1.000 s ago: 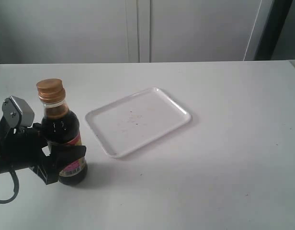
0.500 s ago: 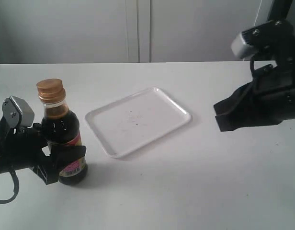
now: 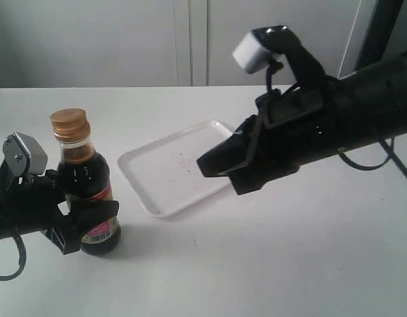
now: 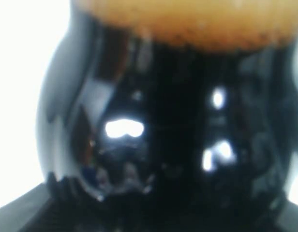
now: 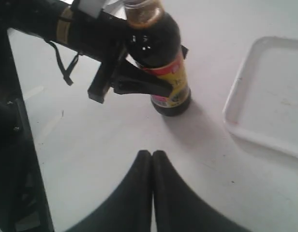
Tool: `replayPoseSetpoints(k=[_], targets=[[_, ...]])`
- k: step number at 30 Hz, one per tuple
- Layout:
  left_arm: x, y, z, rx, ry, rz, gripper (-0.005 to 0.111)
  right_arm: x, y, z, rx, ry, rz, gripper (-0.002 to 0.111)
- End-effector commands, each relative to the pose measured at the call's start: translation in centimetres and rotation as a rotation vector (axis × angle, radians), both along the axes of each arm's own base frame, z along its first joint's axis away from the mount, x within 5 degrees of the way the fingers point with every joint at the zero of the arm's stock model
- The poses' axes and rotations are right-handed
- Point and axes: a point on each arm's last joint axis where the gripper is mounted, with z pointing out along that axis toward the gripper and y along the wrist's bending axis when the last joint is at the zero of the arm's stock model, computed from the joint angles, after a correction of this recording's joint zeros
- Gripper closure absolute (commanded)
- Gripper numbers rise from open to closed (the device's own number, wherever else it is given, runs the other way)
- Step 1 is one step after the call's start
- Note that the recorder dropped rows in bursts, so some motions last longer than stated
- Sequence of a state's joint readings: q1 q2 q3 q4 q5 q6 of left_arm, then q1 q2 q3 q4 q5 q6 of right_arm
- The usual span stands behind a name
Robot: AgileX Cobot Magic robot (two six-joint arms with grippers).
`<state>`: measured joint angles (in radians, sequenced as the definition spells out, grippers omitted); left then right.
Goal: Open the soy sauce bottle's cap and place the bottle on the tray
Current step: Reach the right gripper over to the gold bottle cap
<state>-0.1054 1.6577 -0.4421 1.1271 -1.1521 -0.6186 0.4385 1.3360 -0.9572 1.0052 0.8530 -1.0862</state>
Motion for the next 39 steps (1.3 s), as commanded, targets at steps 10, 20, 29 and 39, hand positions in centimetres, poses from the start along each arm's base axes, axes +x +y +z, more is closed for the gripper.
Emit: replayPoseSetpoints(k=[10,20,29,39], targets=[[-0.4,-0.2,-0.2,0.019,0.011,-0.037,0.106,0.9,6.8,0.0,0.061,0.047,0.163,0.108],[-0.4,-0.2,-0.2,0.019,0.011,-0.037,0.106,1.9,11.0,-0.1,0.084,0.027,0.195,0.108],[-0.4,-0.2,-0.2,0.020,0.009,-0.037,0.106,2.7,13.2,0.1,0.092,-0.049,0.152,0.108],[-0.4,-0.3,-0.1,0.014,0.006,-0.042,0.106,3.3,13.8,0.2,0.087,-0.128,0.084,0.108]])
